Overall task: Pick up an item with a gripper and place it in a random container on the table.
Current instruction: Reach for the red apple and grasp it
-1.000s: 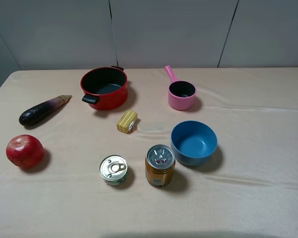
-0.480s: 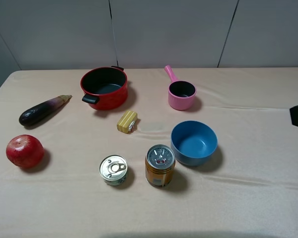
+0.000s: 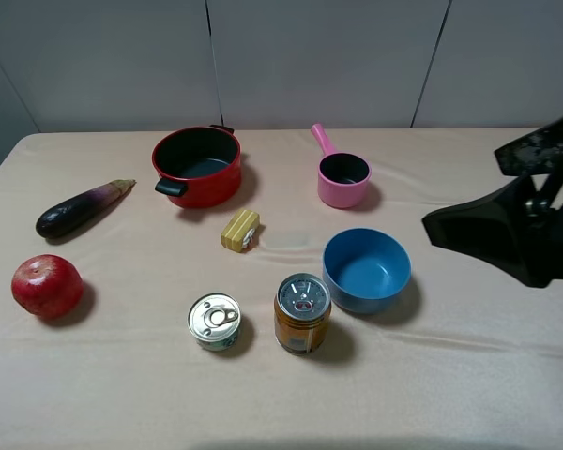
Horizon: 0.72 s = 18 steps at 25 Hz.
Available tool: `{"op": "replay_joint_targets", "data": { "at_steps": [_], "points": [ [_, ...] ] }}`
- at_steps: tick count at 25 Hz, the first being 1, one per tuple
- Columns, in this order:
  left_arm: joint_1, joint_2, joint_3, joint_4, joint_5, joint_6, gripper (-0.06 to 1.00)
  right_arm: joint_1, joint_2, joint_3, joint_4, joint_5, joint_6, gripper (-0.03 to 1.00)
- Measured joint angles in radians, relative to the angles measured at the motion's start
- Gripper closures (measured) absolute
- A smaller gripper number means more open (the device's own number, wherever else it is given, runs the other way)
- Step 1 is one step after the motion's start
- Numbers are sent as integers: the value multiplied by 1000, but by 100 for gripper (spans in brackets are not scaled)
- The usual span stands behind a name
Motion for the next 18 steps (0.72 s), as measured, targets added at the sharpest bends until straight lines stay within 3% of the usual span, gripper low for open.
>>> {"op": "replay_joint_targets", "data": {
  "at_steps": [6,18],
  "points": [
    [0,0,0,0,0,0,-4,83,122,-18,0,-93,0,27],
    [0,0,0,0,0,0,-4,217,396,-215,-8,-102,0,27]
  ]
}}
